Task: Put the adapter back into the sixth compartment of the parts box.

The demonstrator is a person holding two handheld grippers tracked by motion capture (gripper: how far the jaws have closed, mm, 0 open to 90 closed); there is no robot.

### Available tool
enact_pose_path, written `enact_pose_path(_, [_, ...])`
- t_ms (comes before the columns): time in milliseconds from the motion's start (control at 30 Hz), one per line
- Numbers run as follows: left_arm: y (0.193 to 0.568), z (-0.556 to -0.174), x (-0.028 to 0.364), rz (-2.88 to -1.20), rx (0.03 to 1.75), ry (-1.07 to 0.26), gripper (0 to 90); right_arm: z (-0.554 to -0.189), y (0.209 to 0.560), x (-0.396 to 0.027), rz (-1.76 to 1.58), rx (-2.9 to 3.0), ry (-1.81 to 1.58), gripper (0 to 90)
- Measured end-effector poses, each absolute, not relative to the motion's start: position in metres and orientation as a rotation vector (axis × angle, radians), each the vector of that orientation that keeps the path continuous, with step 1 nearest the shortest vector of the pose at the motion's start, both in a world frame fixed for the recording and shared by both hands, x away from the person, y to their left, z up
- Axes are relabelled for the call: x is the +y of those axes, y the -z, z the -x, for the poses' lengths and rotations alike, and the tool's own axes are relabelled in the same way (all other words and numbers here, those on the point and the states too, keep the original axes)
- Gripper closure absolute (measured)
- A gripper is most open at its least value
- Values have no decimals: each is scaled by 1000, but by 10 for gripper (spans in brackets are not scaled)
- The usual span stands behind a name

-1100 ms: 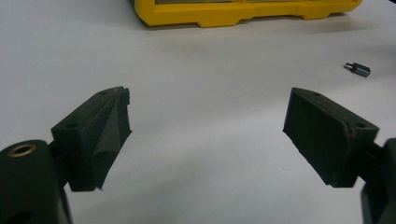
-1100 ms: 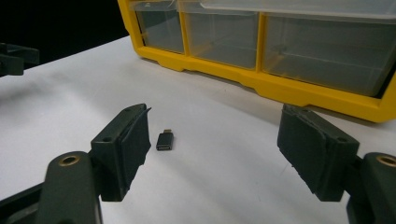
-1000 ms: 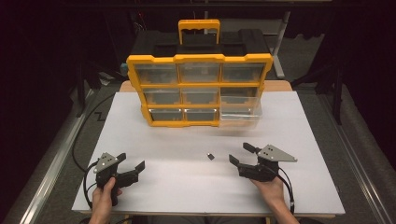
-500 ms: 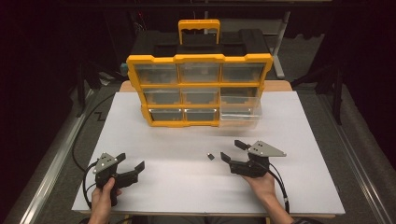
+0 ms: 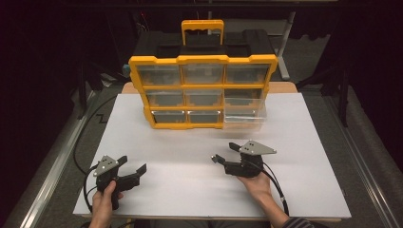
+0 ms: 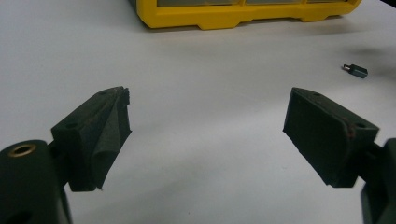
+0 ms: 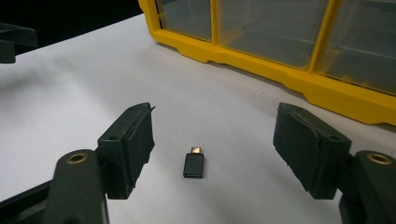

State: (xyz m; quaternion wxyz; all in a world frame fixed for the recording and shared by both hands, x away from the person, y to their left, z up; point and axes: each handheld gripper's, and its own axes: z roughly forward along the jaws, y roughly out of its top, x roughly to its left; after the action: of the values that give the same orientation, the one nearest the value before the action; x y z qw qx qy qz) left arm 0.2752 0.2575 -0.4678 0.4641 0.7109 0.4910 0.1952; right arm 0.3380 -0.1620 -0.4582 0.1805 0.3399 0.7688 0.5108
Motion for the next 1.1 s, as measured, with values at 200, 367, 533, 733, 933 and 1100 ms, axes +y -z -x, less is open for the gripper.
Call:
enact_pose_path(200, [468,-275,258,-1748,1206,-478,154,-343,455,-153,-965,2231,-1389,329])
enact_pose_path(367, [467,-275,259,-1746,1207,-479,154,-347,449,-143,-960,2357,-1255,409])
enact_pose_path(533, [467,-275,259,-1745,1206,-479,154,-352,439,-135,-947,2469,-1117,462])
enact_pose_path(733, [467,-275,259,-1744,1206,-479,154,-360,436,-127,-986,2580,-1015,502])
enact_pose_path(933, [467,-274,259,-1745,1204,-479,154,-368,435,-120,-1004,2650,-898,572])
enact_pose_path(1100, [467,-274,259,-1745,1204,-479,154,-372,436,-114,-1000,2686,-796,608])
